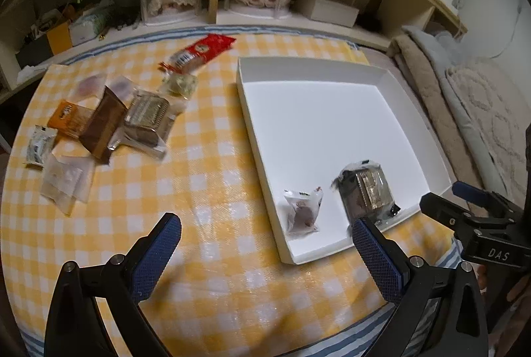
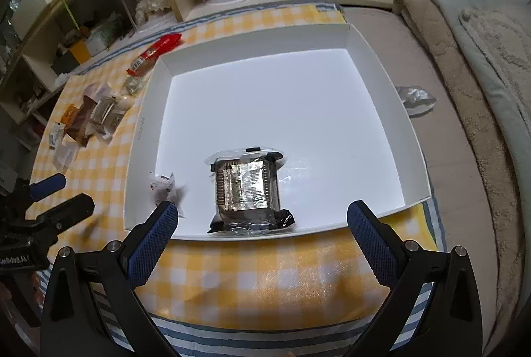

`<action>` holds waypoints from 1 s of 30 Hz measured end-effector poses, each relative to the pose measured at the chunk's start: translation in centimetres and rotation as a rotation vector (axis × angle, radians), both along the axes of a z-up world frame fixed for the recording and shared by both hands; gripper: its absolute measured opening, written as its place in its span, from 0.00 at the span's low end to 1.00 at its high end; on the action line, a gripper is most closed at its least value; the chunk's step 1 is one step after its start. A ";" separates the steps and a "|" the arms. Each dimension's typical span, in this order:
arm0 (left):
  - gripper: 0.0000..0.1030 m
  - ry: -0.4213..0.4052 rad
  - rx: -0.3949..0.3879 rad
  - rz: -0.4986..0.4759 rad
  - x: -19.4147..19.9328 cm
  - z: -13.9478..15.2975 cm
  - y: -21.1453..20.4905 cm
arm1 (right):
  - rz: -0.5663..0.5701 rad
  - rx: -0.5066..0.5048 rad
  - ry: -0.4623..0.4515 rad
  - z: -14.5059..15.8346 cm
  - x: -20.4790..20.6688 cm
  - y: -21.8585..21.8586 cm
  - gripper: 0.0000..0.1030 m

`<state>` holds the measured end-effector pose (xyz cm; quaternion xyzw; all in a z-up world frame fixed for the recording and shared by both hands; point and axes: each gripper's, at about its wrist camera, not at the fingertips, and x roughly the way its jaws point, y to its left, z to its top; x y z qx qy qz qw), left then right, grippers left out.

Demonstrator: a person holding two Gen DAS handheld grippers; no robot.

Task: Organize snacks
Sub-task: 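Lift both grippers away from the tray toward the remaining snacks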

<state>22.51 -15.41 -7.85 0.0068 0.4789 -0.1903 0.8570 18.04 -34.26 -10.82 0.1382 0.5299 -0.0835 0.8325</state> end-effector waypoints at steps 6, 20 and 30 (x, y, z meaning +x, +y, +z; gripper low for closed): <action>1.00 -0.048 -0.002 0.006 -1.0 1.8 1.9 | 0.008 -0.009 -0.048 1.5 -0.3 0.7 1.00; 1.00 -0.251 -0.055 0.078 -4.4 9.3 11.6 | 0.067 -0.038 -0.258 8.4 0.1 4.6 1.00; 1.00 -0.382 -0.064 0.165 -7.5 12.6 18.5 | 0.138 0.013 -0.390 11.9 3.5 8.7 1.00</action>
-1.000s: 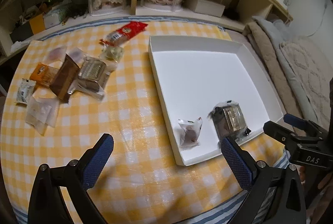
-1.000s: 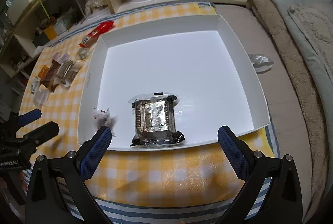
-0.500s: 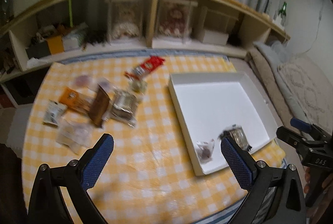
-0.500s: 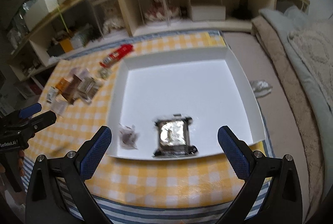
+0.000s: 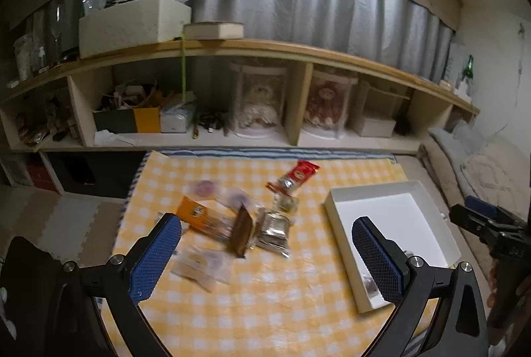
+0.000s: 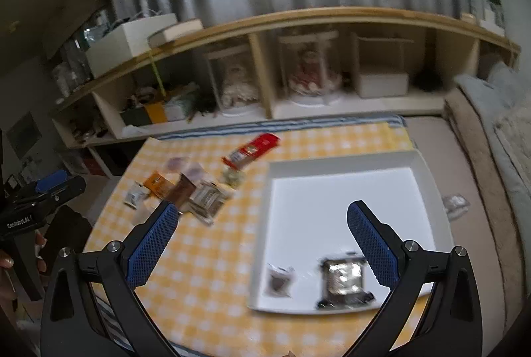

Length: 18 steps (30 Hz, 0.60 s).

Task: Organize snacks
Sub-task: 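Lift both grippers away from the tray toward the remaining snacks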

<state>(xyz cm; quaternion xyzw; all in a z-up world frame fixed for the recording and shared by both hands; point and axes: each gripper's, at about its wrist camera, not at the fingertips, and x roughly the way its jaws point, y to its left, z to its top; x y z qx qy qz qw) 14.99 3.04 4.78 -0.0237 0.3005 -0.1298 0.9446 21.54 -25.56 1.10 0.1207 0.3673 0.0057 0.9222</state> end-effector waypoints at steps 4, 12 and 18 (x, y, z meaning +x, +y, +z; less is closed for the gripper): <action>1.00 0.003 -0.025 0.034 0.2 -0.3 2.6 | 0.036 0.033 -0.018 0.3 2.0 2.2 1.00; 1.00 0.098 -0.041 0.153 4.5 -3.6 5.5 | 0.059 0.111 -0.013 -0.7 7.1 6.2 1.00; 1.00 0.260 -0.140 0.258 10.1 -7.9 6.9 | 0.017 0.171 0.098 -4.7 12.1 8.3 1.00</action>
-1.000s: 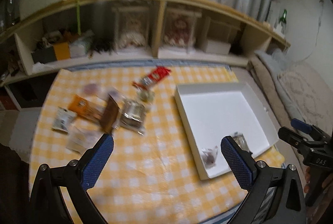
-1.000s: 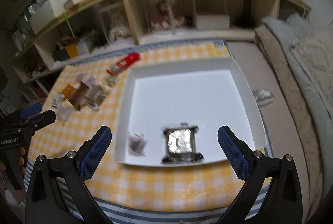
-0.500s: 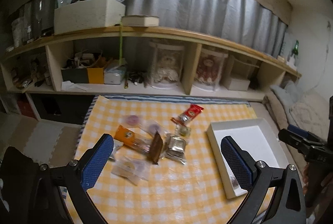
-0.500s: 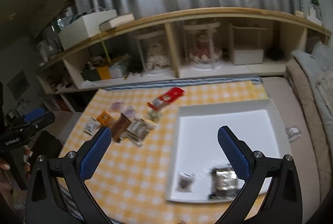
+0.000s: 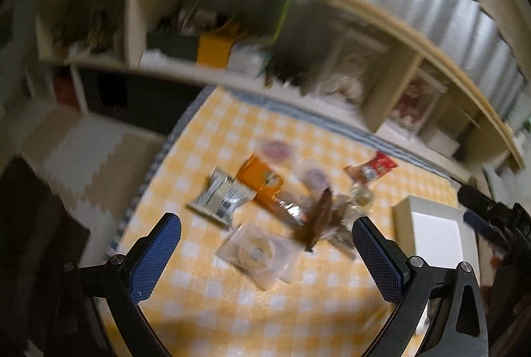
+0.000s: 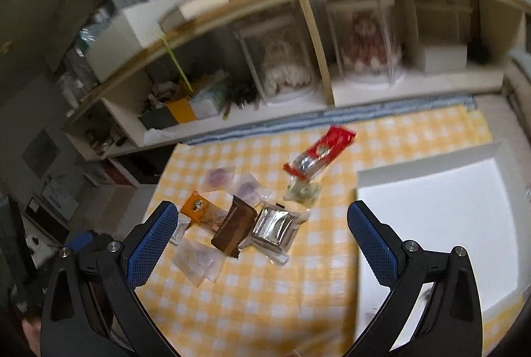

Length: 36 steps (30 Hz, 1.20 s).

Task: Organize snacks
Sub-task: 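Lift both grippers away from the tray toward the remaining snacks, then grasp the clear ring-cookie packet with the left gripper while the right grasps another foil cake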

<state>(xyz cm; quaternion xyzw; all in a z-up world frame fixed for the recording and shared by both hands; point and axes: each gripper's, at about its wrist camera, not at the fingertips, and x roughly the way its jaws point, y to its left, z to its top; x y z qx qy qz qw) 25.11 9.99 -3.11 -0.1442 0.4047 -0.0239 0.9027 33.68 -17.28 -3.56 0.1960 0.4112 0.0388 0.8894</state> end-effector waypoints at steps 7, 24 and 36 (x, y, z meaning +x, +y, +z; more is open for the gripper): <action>1.00 0.139 0.032 0.027 7.2 -5.5 -0.7 | -0.056 0.110 0.205 -6.6 4.2 0.9 0.95; 1.00 0.278 0.278 -0.004 12.2 -13.6 -3.5 | -0.109 0.164 0.471 -15.3 9.2 2.8 0.82; 1.00 0.390 0.352 -0.070 7.6 -12.6 -2.7 | -0.046 0.083 0.496 -16.4 7.8 3.7 0.56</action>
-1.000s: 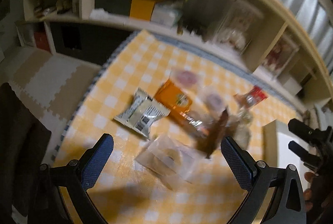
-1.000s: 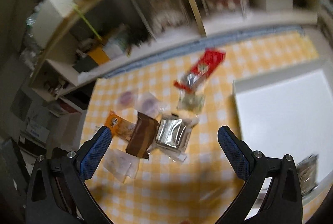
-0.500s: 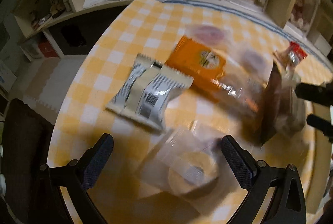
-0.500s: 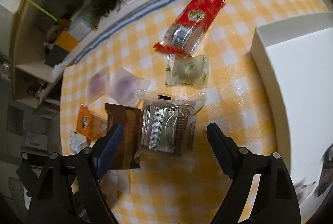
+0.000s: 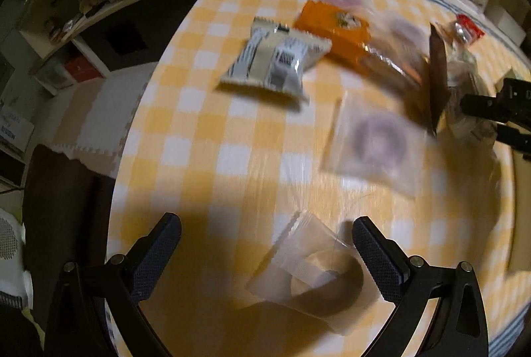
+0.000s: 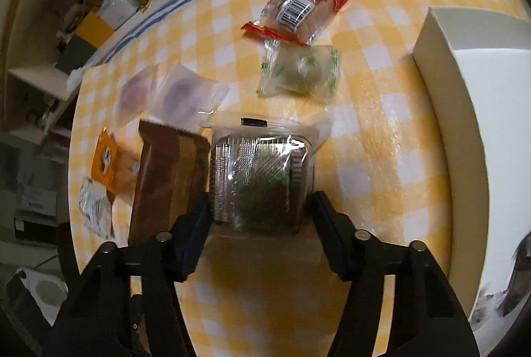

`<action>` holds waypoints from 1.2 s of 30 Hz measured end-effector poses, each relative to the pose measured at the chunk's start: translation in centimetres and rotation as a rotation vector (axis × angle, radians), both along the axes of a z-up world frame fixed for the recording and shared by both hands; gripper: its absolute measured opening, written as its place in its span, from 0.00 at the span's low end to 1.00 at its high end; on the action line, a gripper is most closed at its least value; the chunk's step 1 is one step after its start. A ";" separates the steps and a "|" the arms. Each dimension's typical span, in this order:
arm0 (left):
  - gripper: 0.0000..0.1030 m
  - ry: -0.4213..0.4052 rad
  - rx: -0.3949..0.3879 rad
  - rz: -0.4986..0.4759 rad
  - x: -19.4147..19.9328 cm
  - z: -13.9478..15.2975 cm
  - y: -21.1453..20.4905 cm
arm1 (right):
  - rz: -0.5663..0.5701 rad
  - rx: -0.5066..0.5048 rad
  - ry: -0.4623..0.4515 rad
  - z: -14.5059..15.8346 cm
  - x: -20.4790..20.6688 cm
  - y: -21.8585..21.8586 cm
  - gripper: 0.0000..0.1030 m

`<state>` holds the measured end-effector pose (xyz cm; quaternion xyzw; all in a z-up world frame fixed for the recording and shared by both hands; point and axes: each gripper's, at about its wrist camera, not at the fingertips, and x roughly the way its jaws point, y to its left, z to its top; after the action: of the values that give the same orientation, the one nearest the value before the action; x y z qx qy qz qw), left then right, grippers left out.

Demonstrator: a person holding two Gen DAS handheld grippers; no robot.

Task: Organize snacks
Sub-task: 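Grasp the clear ring-cookie packet with the left gripper while the right grasps another foil cake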

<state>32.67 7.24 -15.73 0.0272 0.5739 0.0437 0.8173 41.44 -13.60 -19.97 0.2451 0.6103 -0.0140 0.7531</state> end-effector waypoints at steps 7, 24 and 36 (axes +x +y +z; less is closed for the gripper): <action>1.00 0.045 -0.061 0.093 -3.5 0.3 1.0 | 0.095 -0.077 -0.012 0.8 -2.6 0.5 0.53; 0.62 0.044 -0.269 0.228 -8.4 2.1 2.1 | 0.268 -0.160 -0.018 1.5 -10.2 1.3 0.52; 0.62 0.022 -0.235 0.293 -8.7 1.4 0.2 | 0.299 -0.212 -0.018 1.9 -13.9 1.2 0.52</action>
<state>23.98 7.48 -14.30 -0.1518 0.5819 0.0948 0.7933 27.53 -12.41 -18.04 0.0709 0.6284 0.0360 0.7738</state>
